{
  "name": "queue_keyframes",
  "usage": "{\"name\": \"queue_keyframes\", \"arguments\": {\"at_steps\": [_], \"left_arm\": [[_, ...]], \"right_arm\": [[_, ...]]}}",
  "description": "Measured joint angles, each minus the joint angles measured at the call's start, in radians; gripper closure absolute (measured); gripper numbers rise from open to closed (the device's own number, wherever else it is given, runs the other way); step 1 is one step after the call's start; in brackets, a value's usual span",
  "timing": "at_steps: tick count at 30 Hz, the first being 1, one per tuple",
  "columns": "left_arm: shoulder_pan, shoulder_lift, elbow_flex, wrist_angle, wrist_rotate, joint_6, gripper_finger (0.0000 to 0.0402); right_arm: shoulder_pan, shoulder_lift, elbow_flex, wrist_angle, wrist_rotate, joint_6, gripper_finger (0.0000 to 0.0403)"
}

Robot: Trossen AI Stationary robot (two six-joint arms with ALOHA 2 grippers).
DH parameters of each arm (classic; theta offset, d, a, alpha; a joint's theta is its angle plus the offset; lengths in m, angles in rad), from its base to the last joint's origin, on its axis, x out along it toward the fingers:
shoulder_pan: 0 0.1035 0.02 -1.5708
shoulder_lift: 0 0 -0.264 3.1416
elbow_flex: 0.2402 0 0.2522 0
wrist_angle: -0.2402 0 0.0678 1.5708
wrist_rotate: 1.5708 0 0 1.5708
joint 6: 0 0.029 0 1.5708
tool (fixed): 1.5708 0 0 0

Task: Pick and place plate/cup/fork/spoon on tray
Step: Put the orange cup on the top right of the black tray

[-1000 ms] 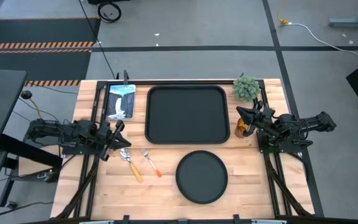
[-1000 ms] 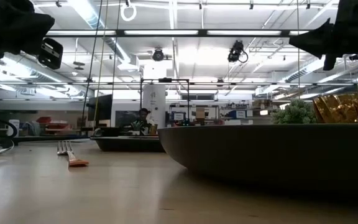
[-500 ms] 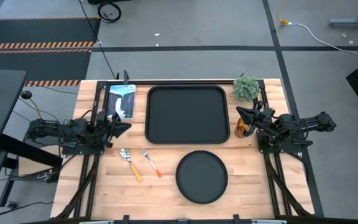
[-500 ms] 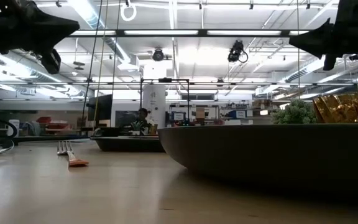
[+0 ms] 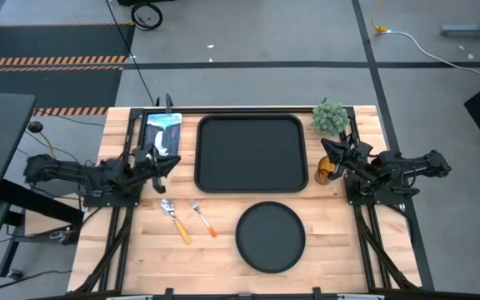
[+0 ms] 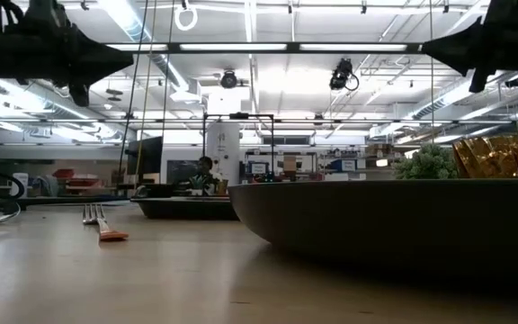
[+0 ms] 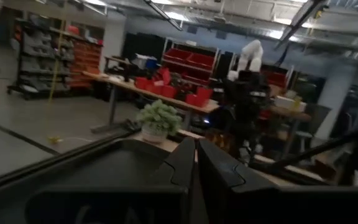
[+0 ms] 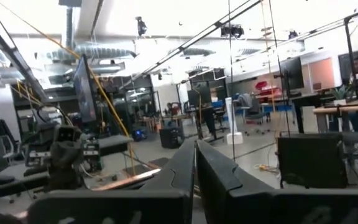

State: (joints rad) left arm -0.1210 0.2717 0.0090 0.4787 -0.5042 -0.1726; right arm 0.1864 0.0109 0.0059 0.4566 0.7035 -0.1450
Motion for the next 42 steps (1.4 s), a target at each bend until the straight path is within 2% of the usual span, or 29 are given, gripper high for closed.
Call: {"name": "queue_keyframes", "arguments": {"at_steps": [6,9,12,15,19,25,30,35,42], "left_arm": [[0.077,0.202,0.0,0.22,0.001,-0.037,0.0374],[0.101,0.296,0.014,0.254,0.018,-0.092,0.0374],[0.109,0.389,0.062,0.249,0.067,-0.135,0.0374],[0.109,0.494,0.12,0.242,0.094,-0.131,0.0374],[0.123,0.633,0.208,0.228,0.093,-0.138,0.0374],[0.17,0.807,0.328,0.226,0.176,-0.152,0.0363],[0.207,0.897,0.39,0.227,0.257,-0.154,0.0348],[0.226,0.927,0.406,0.226,0.273,-0.126,0.0342],[0.232,0.927,0.406,0.228,0.273,0.095,0.0349]], "right_arm": [[0.0,0.0,0.0,-0.001,-0.017,0.159,0.038],[0.001,0.0,0.01,-0.048,-0.017,0.177,0.038],[-0.002,0.004,0.07,-0.182,0.058,0.226,0.0385],[-0.015,0.018,0.162,-0.403,0.151,0.346,0.0392],[-0.039,0.062,0.29,-0.728,0.155,0.555,0.0397],[-0.09,0.204,0.445,-1.082,0.058,0.769,0.0395],[-0.177,0.356,0.574,-1.362,-0.004,0.902,0.0395],[-0.288,0.479,0.655,-1.423,-0.159,0.971,0.0395],[-0.466,0.692,0.698,-1.488,-0.333,0.962,0.0395]]}}
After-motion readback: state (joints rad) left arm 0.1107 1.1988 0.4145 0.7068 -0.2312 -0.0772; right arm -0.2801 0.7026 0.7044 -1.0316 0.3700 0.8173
